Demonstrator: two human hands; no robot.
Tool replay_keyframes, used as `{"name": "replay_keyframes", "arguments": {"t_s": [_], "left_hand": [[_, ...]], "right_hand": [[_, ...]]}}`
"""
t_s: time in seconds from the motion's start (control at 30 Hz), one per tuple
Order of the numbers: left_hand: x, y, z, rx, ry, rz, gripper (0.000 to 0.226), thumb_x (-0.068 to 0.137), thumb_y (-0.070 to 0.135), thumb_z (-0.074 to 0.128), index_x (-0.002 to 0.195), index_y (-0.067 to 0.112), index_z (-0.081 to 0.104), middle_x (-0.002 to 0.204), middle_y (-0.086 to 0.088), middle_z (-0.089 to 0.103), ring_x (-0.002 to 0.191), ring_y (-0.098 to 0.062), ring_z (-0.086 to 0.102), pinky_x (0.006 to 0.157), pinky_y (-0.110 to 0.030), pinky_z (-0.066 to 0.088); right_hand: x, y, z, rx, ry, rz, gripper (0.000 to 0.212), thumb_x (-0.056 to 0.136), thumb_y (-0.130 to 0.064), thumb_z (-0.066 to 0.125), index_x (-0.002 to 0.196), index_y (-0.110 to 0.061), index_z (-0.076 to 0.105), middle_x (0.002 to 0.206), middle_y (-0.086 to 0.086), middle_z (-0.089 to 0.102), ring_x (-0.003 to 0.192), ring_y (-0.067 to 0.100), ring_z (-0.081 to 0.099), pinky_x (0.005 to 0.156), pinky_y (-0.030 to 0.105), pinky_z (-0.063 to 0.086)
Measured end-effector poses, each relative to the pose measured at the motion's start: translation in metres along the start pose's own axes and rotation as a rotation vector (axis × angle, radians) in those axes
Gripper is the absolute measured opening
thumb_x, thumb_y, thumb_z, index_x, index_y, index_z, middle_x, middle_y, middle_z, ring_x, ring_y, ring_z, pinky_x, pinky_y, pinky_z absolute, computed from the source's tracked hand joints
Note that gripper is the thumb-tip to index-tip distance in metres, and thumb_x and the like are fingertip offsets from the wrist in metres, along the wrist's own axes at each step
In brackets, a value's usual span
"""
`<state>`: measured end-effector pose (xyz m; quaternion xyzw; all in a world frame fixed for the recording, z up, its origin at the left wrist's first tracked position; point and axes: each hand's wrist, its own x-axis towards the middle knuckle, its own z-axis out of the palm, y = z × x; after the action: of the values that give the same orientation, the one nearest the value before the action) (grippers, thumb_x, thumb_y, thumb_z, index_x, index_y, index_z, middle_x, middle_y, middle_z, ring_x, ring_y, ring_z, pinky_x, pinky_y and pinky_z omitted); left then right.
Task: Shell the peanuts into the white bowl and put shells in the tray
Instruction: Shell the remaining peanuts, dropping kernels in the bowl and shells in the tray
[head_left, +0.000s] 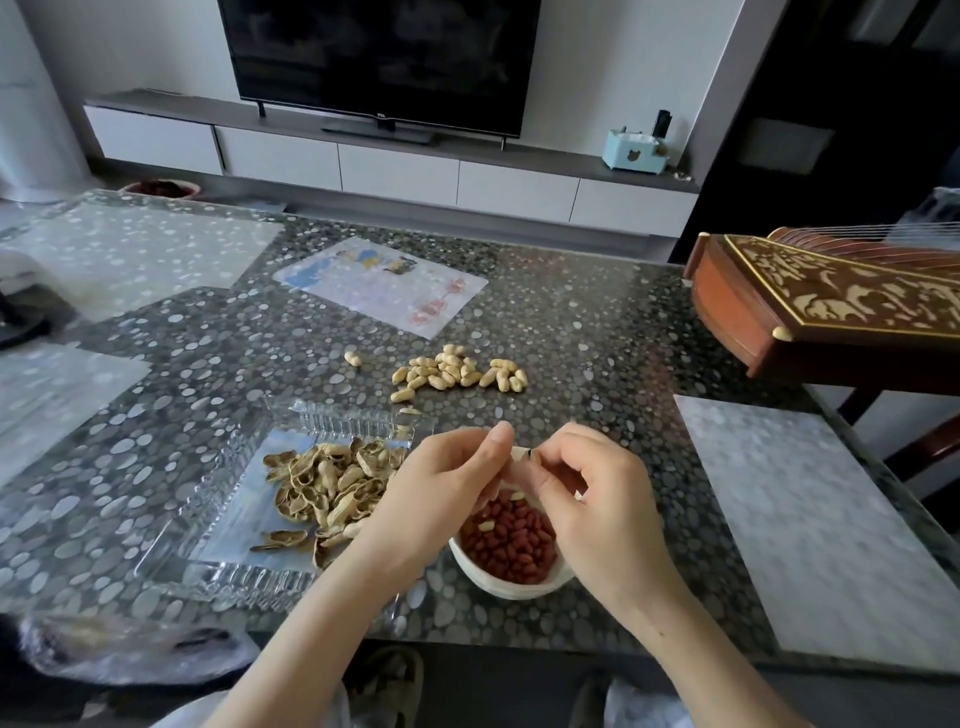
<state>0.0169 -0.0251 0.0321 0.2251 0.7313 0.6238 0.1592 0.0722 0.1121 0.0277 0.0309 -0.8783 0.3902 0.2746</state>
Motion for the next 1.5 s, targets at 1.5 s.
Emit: {"name": "replay_keyframes", "arguments": {"t_s": [1.5], "left_hand": [[-0.008, -0.003, 0.033, 0.132, 0.107, 0.224, 0.041, 0.099, 0.033, 0.028, 0.081, 0.006, 0.054, 0.070, 0.000, 0.054, 0.062, -0.007, 0.048, 0.062, -0.021, 0.042]], "right_hand": [[-0.005, -0.021, 0.007, 0.405, 0.006, 0.586, 0.048, 0.102, -0.025, 0.038, 0.068, -0.006, 0.067, 0.066, 0.008, 0.069, 0.064, 0.018, 0.066, 0.060, 0.028, 0.052]]}}
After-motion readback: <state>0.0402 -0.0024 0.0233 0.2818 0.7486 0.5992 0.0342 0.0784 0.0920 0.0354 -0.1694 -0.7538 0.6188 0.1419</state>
